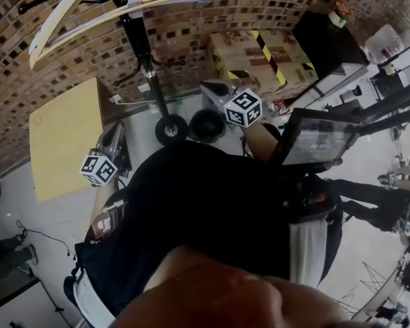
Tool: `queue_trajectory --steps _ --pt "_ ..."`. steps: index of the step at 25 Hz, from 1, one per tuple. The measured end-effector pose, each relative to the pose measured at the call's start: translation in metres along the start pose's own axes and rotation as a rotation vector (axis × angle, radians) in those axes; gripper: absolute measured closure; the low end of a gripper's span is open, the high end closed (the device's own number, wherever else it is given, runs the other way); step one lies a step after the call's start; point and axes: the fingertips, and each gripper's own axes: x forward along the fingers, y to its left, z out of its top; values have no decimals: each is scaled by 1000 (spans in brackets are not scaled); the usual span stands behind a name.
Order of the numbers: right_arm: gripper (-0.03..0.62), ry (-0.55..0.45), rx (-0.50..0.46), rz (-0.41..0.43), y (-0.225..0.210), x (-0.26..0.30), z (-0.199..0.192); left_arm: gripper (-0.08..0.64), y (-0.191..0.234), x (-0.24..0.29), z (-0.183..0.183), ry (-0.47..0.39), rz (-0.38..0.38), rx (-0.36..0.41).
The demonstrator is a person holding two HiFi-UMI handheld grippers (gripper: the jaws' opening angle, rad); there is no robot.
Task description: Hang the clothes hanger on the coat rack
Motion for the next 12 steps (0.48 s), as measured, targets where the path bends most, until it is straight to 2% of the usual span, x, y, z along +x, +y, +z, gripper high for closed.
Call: queue_trajectory --steps 3,5,9,12 --pt "580 26 145 57 11 4 -36 558 -5 3 -24 49 2 -19" --pt "580 52 220 64 15 1 -59 558 -8 2 -37 76 0 -32" --pt "580 128 226 70 21 0 -93 558 -6 2 -55 115 3 -51" --pt "581 138 227 69 21 4 -96 558 2 3 -53 119 11 -54"
